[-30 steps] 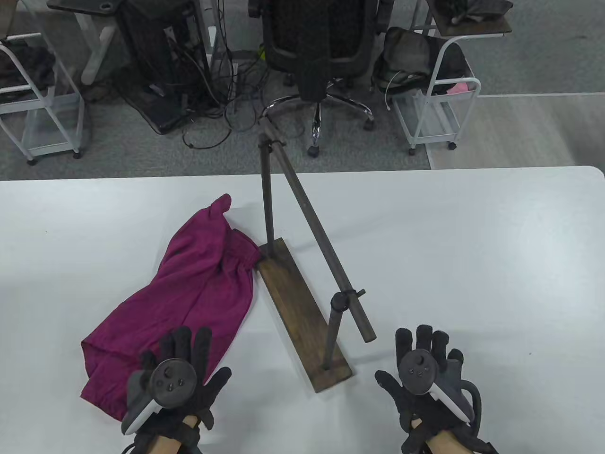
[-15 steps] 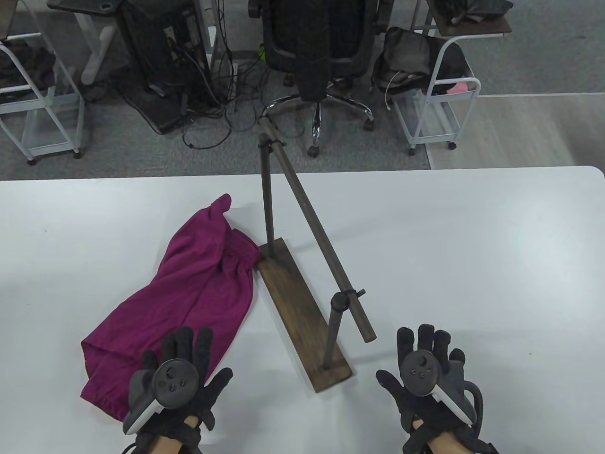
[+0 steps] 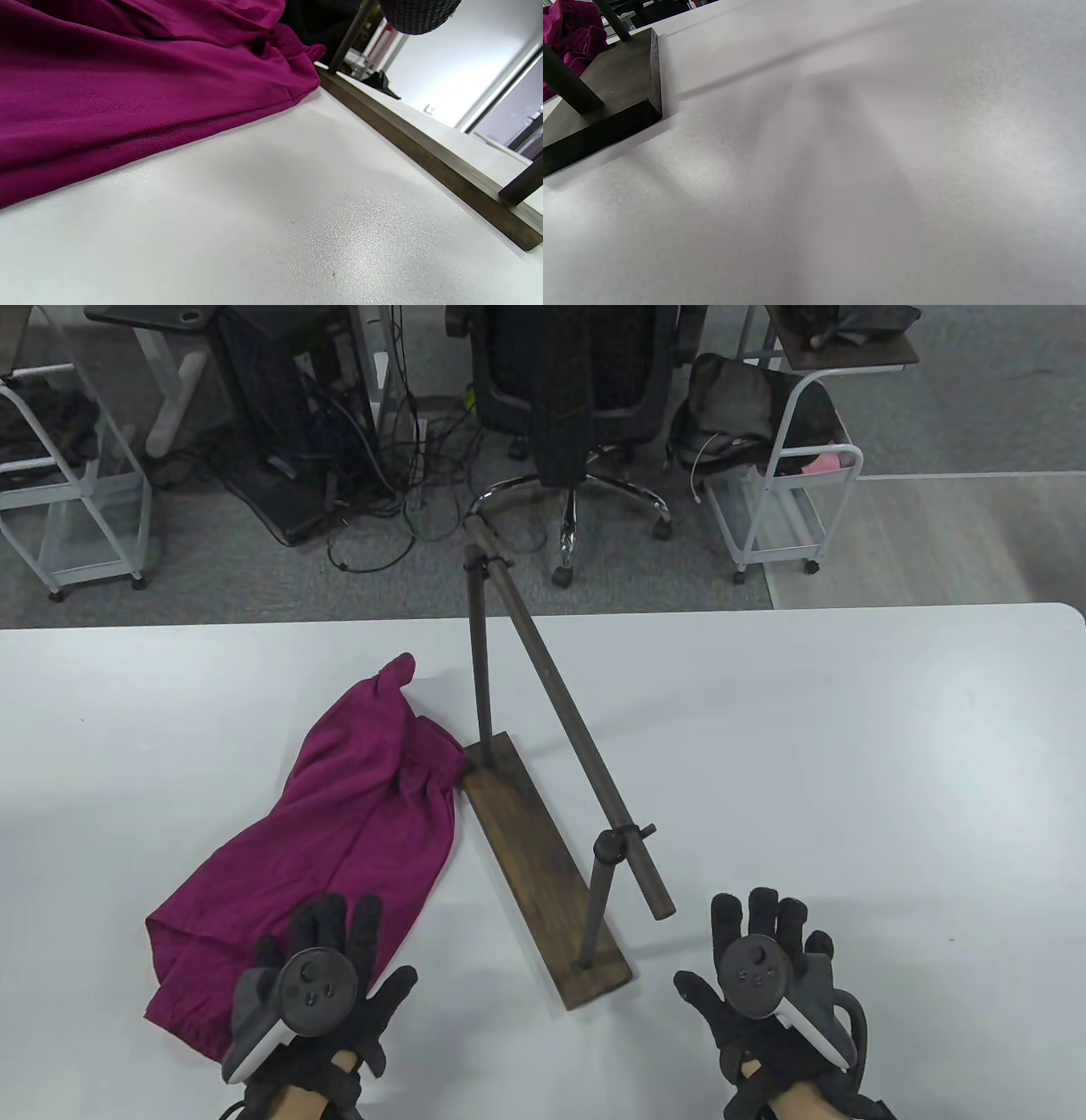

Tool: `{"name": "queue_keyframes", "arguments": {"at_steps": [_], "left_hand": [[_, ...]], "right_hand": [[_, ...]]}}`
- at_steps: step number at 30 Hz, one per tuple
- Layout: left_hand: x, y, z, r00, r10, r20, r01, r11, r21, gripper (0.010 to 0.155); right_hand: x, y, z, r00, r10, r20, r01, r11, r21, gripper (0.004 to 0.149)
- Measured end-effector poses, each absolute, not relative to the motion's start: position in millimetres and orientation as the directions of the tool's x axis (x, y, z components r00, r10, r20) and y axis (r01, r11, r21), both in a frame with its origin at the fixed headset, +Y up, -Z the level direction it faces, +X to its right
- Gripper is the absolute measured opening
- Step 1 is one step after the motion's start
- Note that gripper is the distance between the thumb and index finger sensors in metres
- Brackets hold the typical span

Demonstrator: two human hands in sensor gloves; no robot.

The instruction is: Hang shorts on desktop hanging rack

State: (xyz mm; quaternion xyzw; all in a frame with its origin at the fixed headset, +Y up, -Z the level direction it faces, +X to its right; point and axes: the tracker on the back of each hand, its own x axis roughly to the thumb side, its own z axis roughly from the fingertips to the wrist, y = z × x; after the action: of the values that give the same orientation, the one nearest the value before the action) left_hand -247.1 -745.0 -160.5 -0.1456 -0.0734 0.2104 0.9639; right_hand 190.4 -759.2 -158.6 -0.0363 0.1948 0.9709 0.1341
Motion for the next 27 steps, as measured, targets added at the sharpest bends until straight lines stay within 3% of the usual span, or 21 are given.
{"name": "queue_keyframes", "arguments": {"at_steps": [20,27], "left_hand": [[-249,-748,-165,0.905,0.421,0.06,-0.38,0.864,-0.33,0.083],[-253,-752,-176,0.944,0.325,0.054,-0.29,0.897,-0.333,0.086]], "right_hand": [[190,-758,-158,-0.962,0.248,-0.118,-0.274,-0.893,0.357,0.083],[190,-757,-157,-0.963,0.245,-0.111,-0.269,-0.896,0.354,0.084]]}}
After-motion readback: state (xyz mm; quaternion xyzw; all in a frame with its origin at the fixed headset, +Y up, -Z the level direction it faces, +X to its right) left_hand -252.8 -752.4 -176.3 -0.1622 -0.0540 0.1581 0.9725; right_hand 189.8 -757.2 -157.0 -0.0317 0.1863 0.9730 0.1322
